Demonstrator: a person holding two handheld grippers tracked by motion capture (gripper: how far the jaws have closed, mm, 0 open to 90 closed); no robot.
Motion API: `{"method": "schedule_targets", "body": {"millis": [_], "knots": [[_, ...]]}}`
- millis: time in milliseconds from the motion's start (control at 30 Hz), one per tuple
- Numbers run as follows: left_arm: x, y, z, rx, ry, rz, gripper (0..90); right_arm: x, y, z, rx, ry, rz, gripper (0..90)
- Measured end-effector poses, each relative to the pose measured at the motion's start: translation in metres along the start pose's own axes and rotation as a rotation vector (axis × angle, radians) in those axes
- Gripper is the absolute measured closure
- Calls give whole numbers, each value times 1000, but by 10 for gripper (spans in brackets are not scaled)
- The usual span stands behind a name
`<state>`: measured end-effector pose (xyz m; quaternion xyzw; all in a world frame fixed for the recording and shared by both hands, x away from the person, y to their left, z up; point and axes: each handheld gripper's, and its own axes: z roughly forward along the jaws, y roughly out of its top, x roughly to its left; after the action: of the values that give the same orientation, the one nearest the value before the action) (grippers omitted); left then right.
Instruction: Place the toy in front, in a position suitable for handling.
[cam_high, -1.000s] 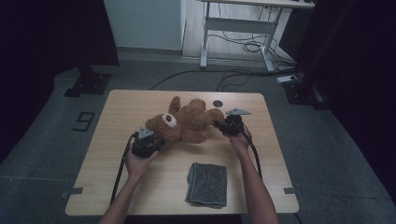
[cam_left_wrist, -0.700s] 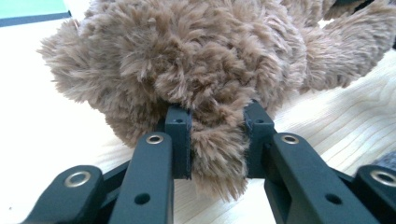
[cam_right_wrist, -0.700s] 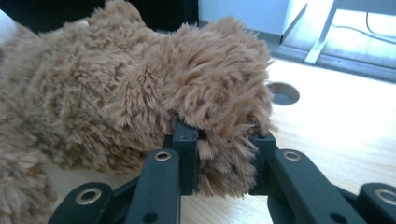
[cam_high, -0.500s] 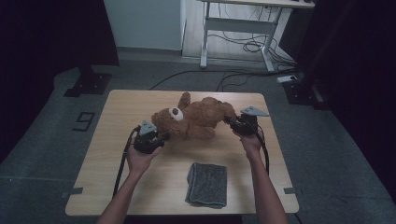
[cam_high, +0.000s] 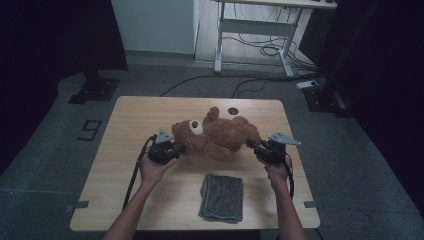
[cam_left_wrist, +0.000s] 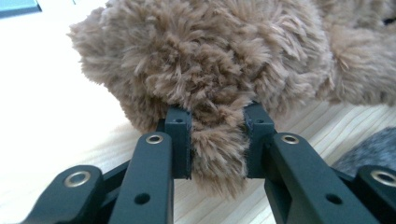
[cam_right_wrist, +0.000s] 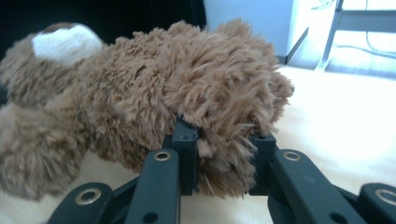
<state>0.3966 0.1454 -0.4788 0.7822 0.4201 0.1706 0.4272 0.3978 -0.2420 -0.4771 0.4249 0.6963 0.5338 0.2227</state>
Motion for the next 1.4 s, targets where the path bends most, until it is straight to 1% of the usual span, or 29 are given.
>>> {"method": "schedule_targets", "body": {"millis": [33, 67, 100, 200, 233, 267, 367, 467, 500, 600, 633, 667, 700, 767, 833, 867, 900, 933, 1000, 1033, 1100, 1133, 1233, 1300, 1367, 1400], "knots": [[2, -2, 3, 14, 3, -3, 695, 1, -5, 0, 11, 2, -1, 720], [8, -8, 11, 46, 9, -16, 693, 4, -17, 2, 40, 11, -2, 719], [8, -8, 11, 46, 9, -16, 692, 4, -17, 2, 40, 11, -2, 719], [16, -17, 20, 76, 10, -34, 692, 7, -33, 7, 57, 45, 11, 718], [16, -18, 21, 72, 10, -37, 692, 7, -37, 8, 60, 54, 19, 718], [15, -18, 21, 71, 13, -33, 690, 6, -41, 9, 57, 66, 41, 717], [16, -17, 22, 75, 16, -31, 687, 5, -43, 9, 53, 72, 54, 716], [17, -17, 22, 81, 14, -34, 677, 8, -44, 8, 56, 72, 42, 712], [17, -18, 22, 82, 12, -35, 655, 8, -46, 7, 61, 75, 40, 708], [16, -19, 19, 81, 9, -26, 632, 6, -49, 7, 72, 75, 51, 701], [16, -20, 18, 81, 7, -28, 614, 5, -51, 6, 67, 72, 54, 697], [15, -21, 17, 81, 6, -28, 576, 5, -53, 5, 68, 70, 58, 691], [16, -22, 15, 82, 3, -27, 576, 5, -53, 5, 68, 70, 58, 691], [17, -26, 10, 79, -2, -36, 534, 7, -56, 4, 63, 71, 67, 687], [18, -29, 4, 81, 5, -40, 488, 9, -60, 2, 61, 75, 75, 683], [18, -31, 1, 76, 10, -46, 433, 10, -64, 1, 57, 79, 80, 681], [19, -33, -3, 66, 20, -51, 433, 10, -64, 1, 57, 79, 80, 681], [19, -35, -7, 54, 30, -56, 414, 10, -66, 1, 58, 81, 81, 679], [19, -39, -15, 36, 39, -75, 389, 10, -68, 0, 58, 87, 85, 678], [19, -41, -18, 36, 40, -80, 379, 10, -68, -1, 57, 87, 83, 678], [16, -46, -24, 28, 30, -79, 357, 11, -69, -2, 64, 89, 79, 677], [14, -48, -27, 18, 20, -85, 340, 12, -69, -3, 64, 89, 69, 677], [5, -52, -29, 8, -27, -81, 314, 12, -69, -3, 63, 90, 64, 675], [-1, -54, -27, 14, -46, -63, 292, 12, -70, -3, 61, 92, 67, 674], [-6, -56, -23, 35, -60, -46, 266, 11, -70, -3, 61, 92, 67, 672], [-9, -57, -22, 41, -69, -45, 255, 11, -70, -3, 62, 91, 64, 670]]}}
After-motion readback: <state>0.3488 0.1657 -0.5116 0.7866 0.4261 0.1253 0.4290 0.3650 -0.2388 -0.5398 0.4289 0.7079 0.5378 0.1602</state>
